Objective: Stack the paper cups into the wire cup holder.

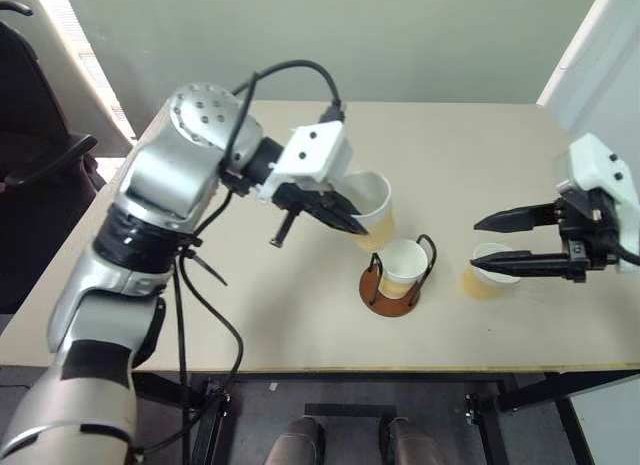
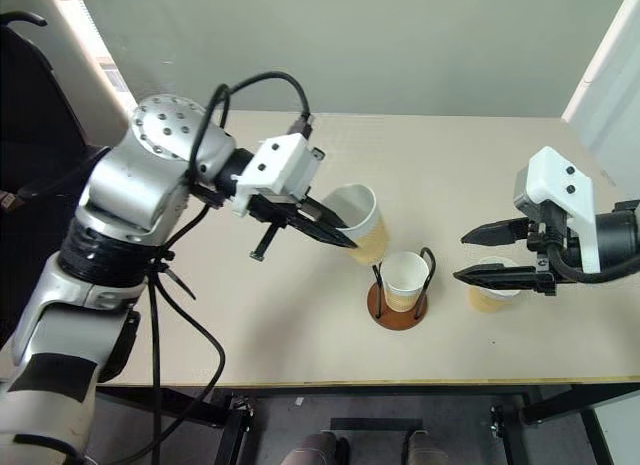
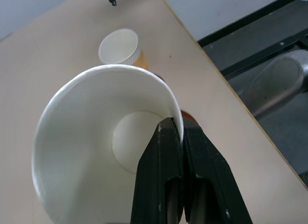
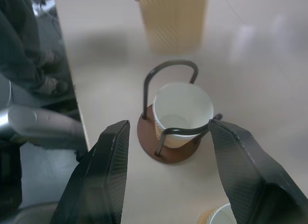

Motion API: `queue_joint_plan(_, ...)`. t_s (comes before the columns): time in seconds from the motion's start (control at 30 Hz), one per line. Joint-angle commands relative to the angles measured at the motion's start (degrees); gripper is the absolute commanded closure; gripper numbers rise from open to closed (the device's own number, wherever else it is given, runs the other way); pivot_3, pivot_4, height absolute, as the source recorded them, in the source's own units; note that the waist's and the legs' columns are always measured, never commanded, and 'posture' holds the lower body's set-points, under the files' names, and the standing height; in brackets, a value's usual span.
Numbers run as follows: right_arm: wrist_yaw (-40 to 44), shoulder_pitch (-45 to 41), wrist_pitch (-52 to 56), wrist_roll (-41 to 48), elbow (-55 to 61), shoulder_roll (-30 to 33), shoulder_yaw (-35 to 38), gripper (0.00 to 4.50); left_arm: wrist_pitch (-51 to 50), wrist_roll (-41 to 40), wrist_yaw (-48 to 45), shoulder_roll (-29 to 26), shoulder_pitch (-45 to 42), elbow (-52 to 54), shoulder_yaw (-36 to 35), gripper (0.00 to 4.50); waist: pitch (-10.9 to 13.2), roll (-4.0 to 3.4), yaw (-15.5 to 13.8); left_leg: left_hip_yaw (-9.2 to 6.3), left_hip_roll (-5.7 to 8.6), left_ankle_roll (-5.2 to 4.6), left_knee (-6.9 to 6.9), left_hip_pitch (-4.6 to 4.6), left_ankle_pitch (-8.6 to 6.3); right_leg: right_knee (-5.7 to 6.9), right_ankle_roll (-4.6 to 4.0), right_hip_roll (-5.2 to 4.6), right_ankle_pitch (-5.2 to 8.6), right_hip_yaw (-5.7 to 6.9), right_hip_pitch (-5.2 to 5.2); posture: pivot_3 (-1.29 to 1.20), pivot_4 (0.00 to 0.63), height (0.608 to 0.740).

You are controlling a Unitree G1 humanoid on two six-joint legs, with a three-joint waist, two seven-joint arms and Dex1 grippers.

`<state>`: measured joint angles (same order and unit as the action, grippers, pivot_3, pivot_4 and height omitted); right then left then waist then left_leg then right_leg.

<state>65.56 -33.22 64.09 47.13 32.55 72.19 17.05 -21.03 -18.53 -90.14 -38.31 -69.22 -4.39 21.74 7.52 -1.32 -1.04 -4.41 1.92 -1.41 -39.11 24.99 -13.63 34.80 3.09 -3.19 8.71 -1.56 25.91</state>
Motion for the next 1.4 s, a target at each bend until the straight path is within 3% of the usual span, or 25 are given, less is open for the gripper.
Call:
queue_joint_plan(0.03,-2.1,-0.7,1.6,3.4,1.8,1.7,4.2,1.82,4.3,0.0,-2.4,2.6,-3.3,-3.6,1.4,4.48,0.0,0.0,0.0,-0.01,0.01,-0.02,-0.01,0.0,-0.01,0.0,0.28,-0.02,-0.1,0.0,-0.01,0.0,0.15,0.74)
queue_joint_plan(0.33,-6.1,4.0,3.9,7.1,4.0,2.6,9.3,1.82,9.6,0.5,-2.4,8.5,-6.8,-11.1,5.8,4.48,0.0,0.0,-0.3,0.06,0.06,-0.1,-0.07,0.08,-0.13,0.0,0.76,-0.06,0.07,-0.05,-0.03,0.0,0.15,0.74)
queue_joint_plan(0.77,-9.7,6.2,3.9,11.0,4.5,4.1,11.1,1.82,14.6,3.3,-2.4,8.1,-1.9,-7.8,13.4,4.48,0.0,-0.01,-0.6,0.14,0.11,-0.23,-0.24,0.13,-0.4,-0.01,1.13,-0.1,0.32,-0.12,-0.04,0.0,0.15,0.74)
queue_joint_plan(0.87,-9.1,7.6,4.1,10.9,4.6,5.2,12.3,1.82,16.1,6.5,-1.1,9.9,-1.1,-8.2,13.0,3.9,0.0,-0.01,-0.8,0.14,0.11,-0.27,-0.38,0.14,-0.45,0.01,1.14,-0.11,0.33,-0.12,-0.08,0.0,0.15,0.74)
queue_joint_plan(1.23,-5.8,14.7,1.7,6.8,4.1,8.5,16.7,1.82,12.3,5.3,-0.5,14.3,-2.9,-8.1,7.0,0.26,0.0,-0.05,-0.9,0.2,0.12,-0.42,-0.96,0.07,-0.86,0.08,1.14,-0.12,0.32,-0.12,-0.33,0.0,0.15,0.74)
queue_joint_plan(1.4,-7.8,17.1,-3.8,1.4,3.6,7.1,12.2,1.82,8.8,3.2,-0.2,12.8,-4.5,-8.4,1.4,0.26,0.0,-0.07,-0.8,0.2,0.11,-0.43,-0.96,0.03,-0.86,0.12,1.15,-0.12,0.32,-0.11,-0.34,0.0,0.15,0.74)
